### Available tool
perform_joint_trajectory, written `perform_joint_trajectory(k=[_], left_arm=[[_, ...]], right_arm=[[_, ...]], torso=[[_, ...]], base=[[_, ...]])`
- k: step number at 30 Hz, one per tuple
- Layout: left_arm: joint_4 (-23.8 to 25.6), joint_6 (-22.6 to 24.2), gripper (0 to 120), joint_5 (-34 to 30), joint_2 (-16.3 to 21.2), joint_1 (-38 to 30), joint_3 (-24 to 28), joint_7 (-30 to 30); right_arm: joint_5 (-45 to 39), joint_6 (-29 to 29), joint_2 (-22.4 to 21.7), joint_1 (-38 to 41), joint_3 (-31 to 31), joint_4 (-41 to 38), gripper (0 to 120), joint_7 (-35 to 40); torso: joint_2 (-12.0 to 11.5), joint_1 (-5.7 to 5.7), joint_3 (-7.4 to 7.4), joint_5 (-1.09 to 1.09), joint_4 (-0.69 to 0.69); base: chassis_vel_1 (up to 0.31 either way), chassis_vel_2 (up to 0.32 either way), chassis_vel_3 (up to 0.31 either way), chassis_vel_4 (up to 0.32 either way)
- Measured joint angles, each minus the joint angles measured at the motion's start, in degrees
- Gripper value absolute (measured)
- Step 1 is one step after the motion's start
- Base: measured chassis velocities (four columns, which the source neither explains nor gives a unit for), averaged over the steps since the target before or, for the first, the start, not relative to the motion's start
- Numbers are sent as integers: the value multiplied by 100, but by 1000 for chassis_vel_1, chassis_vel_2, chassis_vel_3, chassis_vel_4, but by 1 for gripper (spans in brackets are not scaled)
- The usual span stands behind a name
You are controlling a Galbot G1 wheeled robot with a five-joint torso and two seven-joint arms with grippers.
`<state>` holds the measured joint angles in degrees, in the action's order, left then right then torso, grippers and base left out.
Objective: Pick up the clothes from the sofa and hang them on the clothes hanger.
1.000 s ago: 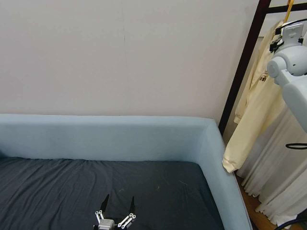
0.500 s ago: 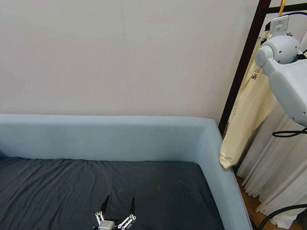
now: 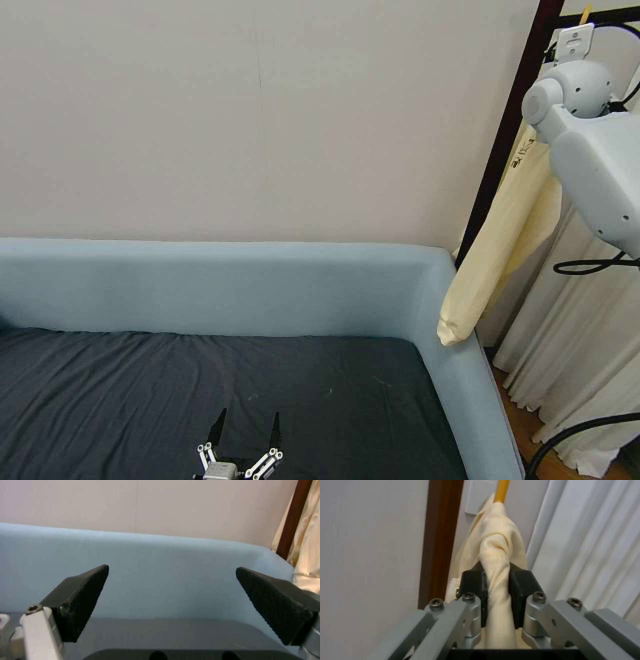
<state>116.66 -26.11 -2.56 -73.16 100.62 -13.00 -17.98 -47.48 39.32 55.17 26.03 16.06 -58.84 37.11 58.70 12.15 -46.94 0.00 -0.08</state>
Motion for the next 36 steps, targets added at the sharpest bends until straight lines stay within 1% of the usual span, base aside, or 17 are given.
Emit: perform_joint_trajectory(k=[1, 4, 6, 12, 15, 16, 19, 20, 24, 25, 26, 28, 29, 30, 31, 33, 36], left_arm=[[0, 0, 100, 0, 0, 0, 0, 0], [-20, 6, 100, 4, -9, -14, 19, 12], [-26, 14, 100, 2, -9, -17, 24, 16], [-30, 39, 100, 14, -25, -16, 15, 32], [-27, 38, 100, 58, -34, -13, 3, 37], [-27, 38, 100, 58, -34, -13, 3, 37], [-14, 9, 100, 104, -41, -4, -24, 41], [-14, 9, 100, 104, -41, -4, -24, 41], [-22, -24, 100, 171, -18, 3, -47, 41], [-22, -24, 100, 171, -18, 3, -47, 41], [-21, -25, 100, 173, -16, 0, -47, 45], [-21, -55, 100, 187, -35, -8, -50, 52], [-18, -85, 100, 198, -67, 12, -66, 56], [-18, -85, 100, 198, -67, 12, -66, 56], [-11, -123, 100, 230, -104, 52, -97, 56], [15, -184, 100, 303, -165, 127, -154, 59], [32, -203, 100, 335, -187, 162, -185, 57]], right_arm=[[0, 0, 0, 0, 0, 0, 16, 0], [12, -167, -233, -134, 0, -352, 31, -230], [-21, -209, -299, -168, 0, -453, 34, -279], [-244, -310, -715, -317, -49, -1087, 57, -486], [-453, -483, -1089, -554, -157, -1620, 71, -651], [-453, -483, -1089, -554, -157, -1620, 71, -651], [-732, -1145, -1775, -1397, -734, -2603, 85, -1223], [-732, -1145, -1775, -1397, -734, -2603, 85, -1223], [-834, -2058, -2849, -3203, -1872, -3736, 99, -2155], [-834, -2058, -2849, -3203, -1872, -3736, 99, -2155], [-860, -2346, -3153, -3782, -2173, -4057, 100, -2300], [-877, -2748, -3364, -4831, -2960, -4531, 100, -2388], [-877, -2900, -3350, -5495, -3603, -4781, 100, -2432], [-877, -2900, -3350, -5495, -3603, -4781, 100, -2432], [-840, -3033, -3228, -6244, -4256, -5023, 100, -2497], [-676, -3238, -2878, -7322, -4953, -5264, 100, -2625], [-565, -3346, -2603, -8048, -5403, -5405, 100, -2705]], torso=[[0, 0, 0, 0, 0], [0, 0, 0, 0, 0], [1, 0, 0, -1, -1], [0, 0, 0, 0, -1], [0, 0, 0, 0, -1], [0, 0, 0, 0, -1], [0, 0, 1, -2, 0], [0, 0, 1, -2, 0], [0, -1, 2, 5, -7], [0, -1, 2, 5, -7], [0, -1, 2, 2, -6], [1, -1, 1, 1, -5], [1, 0, 1, -1, 0], [1, 0, 1, -1, 0], [2, -1, 3, -9, -1], [2, -1, 2, -6, 3], [0, 0, -1, 7, 7]], base=[[0, 0, 0, 0], [0, 0, 0, 0], [0, 0, 0, 0], [0, 0, 0, 0], [0, 0, 0, 0], [0, 0, 0, 0], [0, 0, 0, 0], [0, 0, 0, 0], [0, 0, 0, 0], [0, 0, 0, 0], [0, 0, 0, 0], [0, 0, 0, 0], [0, 0, 0, 0], [0, 0, 0, 0], [0, 0, 0, 0], [0, 0, 0, 0], [0, 0, 0, 0]])
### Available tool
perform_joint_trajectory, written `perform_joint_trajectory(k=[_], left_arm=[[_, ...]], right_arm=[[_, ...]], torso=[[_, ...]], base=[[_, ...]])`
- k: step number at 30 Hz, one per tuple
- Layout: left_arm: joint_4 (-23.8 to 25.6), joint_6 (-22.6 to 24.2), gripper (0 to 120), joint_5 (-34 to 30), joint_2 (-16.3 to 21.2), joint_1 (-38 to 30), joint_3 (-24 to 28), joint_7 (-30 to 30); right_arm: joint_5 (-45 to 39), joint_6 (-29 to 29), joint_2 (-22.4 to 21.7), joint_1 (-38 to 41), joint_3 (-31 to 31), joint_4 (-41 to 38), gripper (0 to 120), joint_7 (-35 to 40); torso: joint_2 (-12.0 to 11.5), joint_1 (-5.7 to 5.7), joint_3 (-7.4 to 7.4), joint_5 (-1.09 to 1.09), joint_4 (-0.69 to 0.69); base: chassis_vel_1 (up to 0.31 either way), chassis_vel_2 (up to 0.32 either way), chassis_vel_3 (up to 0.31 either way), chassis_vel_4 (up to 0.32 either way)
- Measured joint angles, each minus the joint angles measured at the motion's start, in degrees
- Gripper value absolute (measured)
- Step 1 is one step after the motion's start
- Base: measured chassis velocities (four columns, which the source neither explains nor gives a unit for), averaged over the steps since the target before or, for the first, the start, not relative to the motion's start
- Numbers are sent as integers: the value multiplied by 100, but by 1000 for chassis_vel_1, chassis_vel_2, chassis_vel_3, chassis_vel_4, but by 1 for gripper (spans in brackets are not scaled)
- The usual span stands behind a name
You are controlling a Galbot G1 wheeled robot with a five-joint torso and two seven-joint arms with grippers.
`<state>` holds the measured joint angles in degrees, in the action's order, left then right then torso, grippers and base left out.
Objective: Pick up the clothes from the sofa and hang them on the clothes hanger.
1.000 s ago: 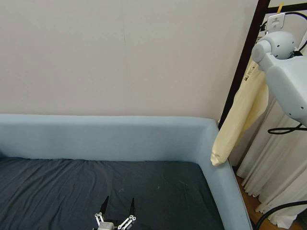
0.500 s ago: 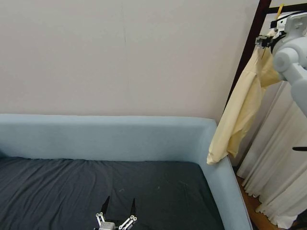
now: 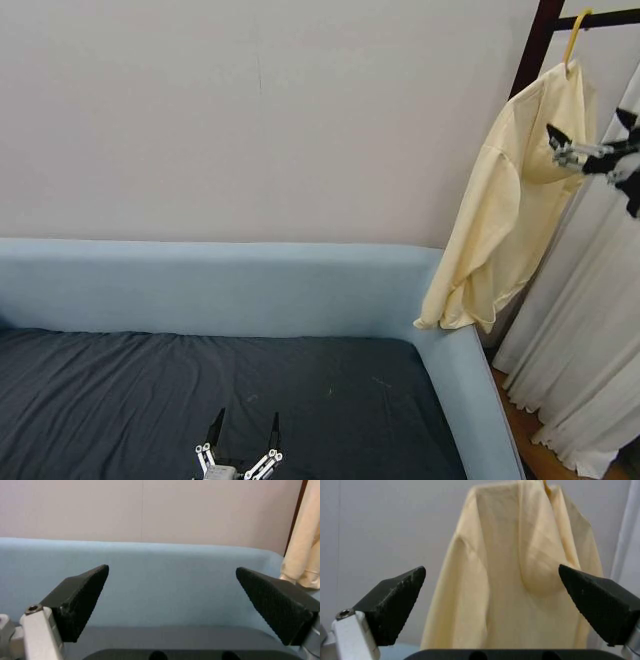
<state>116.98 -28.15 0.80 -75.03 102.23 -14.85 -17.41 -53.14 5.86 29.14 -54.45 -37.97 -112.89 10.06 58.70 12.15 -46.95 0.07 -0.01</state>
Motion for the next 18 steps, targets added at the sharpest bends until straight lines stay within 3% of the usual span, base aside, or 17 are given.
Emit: perform_joint_trajectory(k=[1, 3, 4, 5, 7, 12, 18], left_arm=[[10, -3, 100, 11, -7, 13, -12, -3], [12, -3, 100, 14, 22, 11, -26, -5], [12, -3, 100, 14, 22, 11, -26, -5], [-28, -11, 100, 12, 41, -8, -54, -15], [-82, -62, 100, 0, 59, -31, -81, -11], [-179, -167, 100, 0, 93, -49, -159, 41], [-250, -265, 100, 4, 65, -33, -207, 51]], right_arm=[[80, -39, 195, -502, -356, -107, 100, -43], [497, -276, 862, -2164, -1368, -507, 100, -240], [497, -276, 862, -2164, -1368, -507, 100, -240], [808, -475, 1266, -2906, -1674, -682, 100, -356], [1259, -799, 1893, -3734, -1876, -955, 100, -523], [2359, -1637, 2819, -5054, -1786, -1244, 100, -757], [2858, -2072, 3535, -5556, -1373, -1375, 100, -882]], torso=[[-1, 1, -1, 6, -1], [1, 0, 2, -12, -11], [1, 0, 2, -12, -11], [0, 0, 2, -5, -12], [1, -1, 2, -12, -7], [1, -1, 2, -11, -9], [1, -1, 2, -10, -6]], base=[[0, 0, 0, 0], [0, 0, 0, 0], [0, 0, 0, 0], [0, 0, 0, 0], [0, 0, 0, 0], [0, 0, 0, 0], [0, 0, 0, 0]])
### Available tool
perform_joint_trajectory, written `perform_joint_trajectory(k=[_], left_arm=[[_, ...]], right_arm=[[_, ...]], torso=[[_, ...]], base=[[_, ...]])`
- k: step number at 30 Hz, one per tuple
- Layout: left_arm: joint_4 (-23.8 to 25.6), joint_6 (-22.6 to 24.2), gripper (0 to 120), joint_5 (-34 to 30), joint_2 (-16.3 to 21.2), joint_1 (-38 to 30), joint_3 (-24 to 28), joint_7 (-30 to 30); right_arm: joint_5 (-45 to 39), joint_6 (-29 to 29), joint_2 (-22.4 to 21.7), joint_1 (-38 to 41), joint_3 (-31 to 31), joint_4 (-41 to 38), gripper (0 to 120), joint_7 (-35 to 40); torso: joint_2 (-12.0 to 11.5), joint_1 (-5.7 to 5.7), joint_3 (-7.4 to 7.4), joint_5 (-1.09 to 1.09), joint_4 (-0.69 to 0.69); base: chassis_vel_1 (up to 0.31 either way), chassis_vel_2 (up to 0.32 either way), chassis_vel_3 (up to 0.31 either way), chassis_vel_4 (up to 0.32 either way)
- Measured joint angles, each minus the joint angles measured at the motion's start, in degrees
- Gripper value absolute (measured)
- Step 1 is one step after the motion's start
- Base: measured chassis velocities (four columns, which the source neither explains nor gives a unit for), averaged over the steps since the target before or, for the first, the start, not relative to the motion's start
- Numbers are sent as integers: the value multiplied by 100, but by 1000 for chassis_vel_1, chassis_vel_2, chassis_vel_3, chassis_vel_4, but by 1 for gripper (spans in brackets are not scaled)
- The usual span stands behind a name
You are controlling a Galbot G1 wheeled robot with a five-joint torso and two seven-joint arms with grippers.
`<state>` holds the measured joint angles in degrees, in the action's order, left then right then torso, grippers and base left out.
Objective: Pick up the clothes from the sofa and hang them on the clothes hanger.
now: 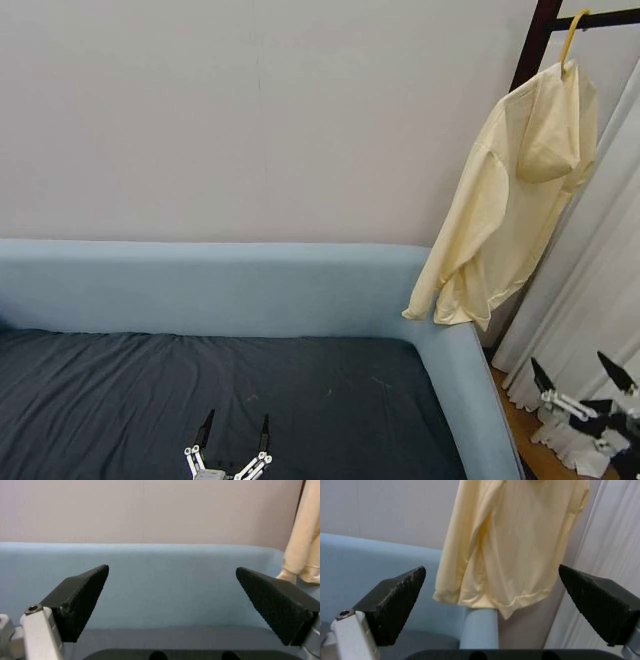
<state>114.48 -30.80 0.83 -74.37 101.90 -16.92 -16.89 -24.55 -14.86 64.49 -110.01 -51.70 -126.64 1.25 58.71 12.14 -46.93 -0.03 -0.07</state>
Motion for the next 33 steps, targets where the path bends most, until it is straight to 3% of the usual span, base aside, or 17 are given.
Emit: perform_joint_trajectory(k=[10, 33], left_arm=[[75, -169, 100, -90, -33, 199, -389, -68], [132, -323, 100, 34, -138, 398, -449, -113]], right_arm=[[520, -576, 662, -195, 605, 100, 100, -131], [896, -943, 832, -267, 1130, 296, 100, -333]], torso=[[0, 0, -1, 1, -2], [-1, 1, -1, 3, -2]], base=[[0, 0, 0, 0], [0, 0, 0, 0]])
